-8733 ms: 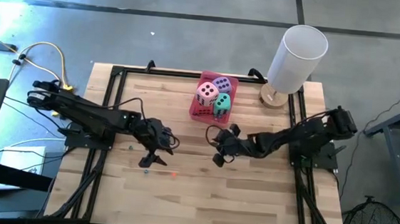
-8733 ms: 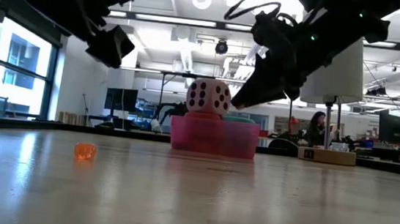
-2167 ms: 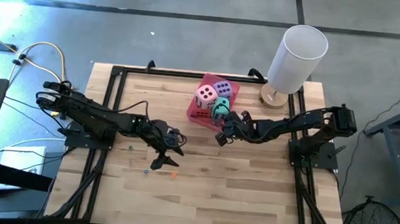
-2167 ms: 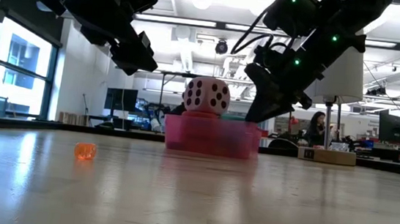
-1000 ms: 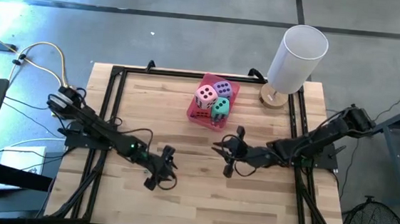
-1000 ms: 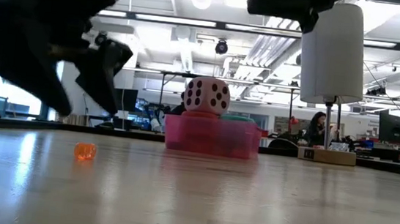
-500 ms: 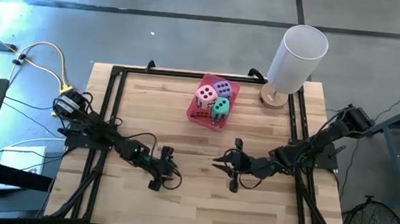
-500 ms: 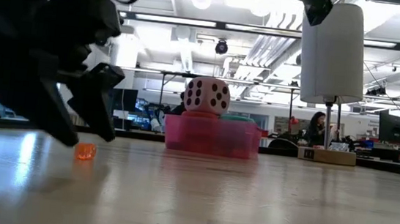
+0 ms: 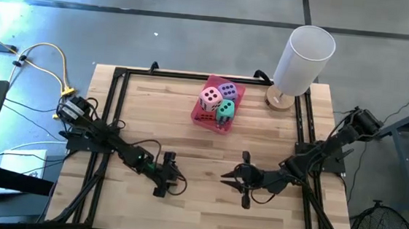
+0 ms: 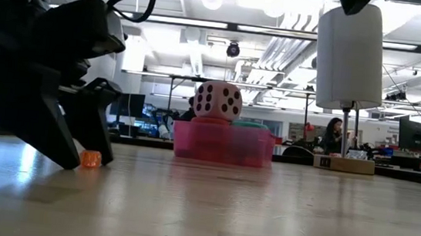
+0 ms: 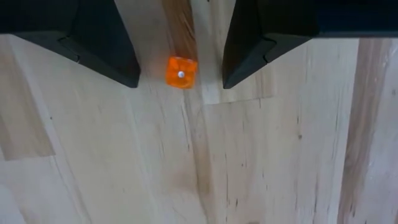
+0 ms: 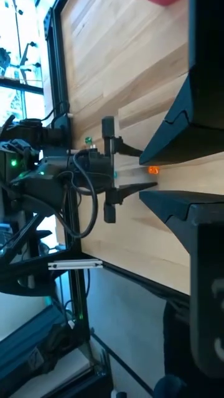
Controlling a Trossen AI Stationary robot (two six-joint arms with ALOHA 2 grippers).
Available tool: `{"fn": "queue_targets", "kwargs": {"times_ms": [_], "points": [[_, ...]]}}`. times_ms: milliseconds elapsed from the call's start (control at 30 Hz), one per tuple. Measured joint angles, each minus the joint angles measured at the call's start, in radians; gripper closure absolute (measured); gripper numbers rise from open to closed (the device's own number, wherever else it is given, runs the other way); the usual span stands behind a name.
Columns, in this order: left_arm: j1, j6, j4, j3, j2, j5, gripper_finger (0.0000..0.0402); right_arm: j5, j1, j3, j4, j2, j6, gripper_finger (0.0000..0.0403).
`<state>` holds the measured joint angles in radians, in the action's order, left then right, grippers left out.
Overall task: Pick & Place Dice
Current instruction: Put the small orange dice into the bin
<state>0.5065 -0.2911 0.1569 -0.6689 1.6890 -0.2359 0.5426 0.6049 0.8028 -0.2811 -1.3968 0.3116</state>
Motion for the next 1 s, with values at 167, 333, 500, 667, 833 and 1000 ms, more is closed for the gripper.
{"fn": "queue_targets", "kwargs": {"times_ms": [167, 333, 500, 667, 833, 1000], "points": [[0.012, 0.002, -0.012, 0.0, 0.001, 0.001, 0.0199, 0.002, -0.004, 0.0, -0.01, 0.0, -0.004, 0.0338], [0.025, 0.005, -0.035, 0.0, 0.001, 0.001, 0.0232, 0.005, -0.018, 0.0, -0.028, 0.0, -0.025, 0.0338], [0.041, 0.006, -0.038, 0.001, 0.002, -0.021, 0.0278, 0.005, -0.013, 0.0, -0.026, 0.0, -0.009, 0.0338], [0.041, 0.008, -0.038, 0.001, 0.003, -0.023, 0.0323, 0.005, 0.011, 0.0, -0.022, 0.0, 0.013, 0.0338], [0.039, 0.083, -0.034, 0.002, 0.003, -0.067, 0.0357, 0.005, 0.012, 0.0, -0.023, 0.0, 0.001, 0.0338], [0.04, 0.097, 0.023, 0.005, 0.004, -0.114, 0.0355, 0.006, 0.005, 0.0, -0.027, -0.02, 0.027, 0.0338]]}}
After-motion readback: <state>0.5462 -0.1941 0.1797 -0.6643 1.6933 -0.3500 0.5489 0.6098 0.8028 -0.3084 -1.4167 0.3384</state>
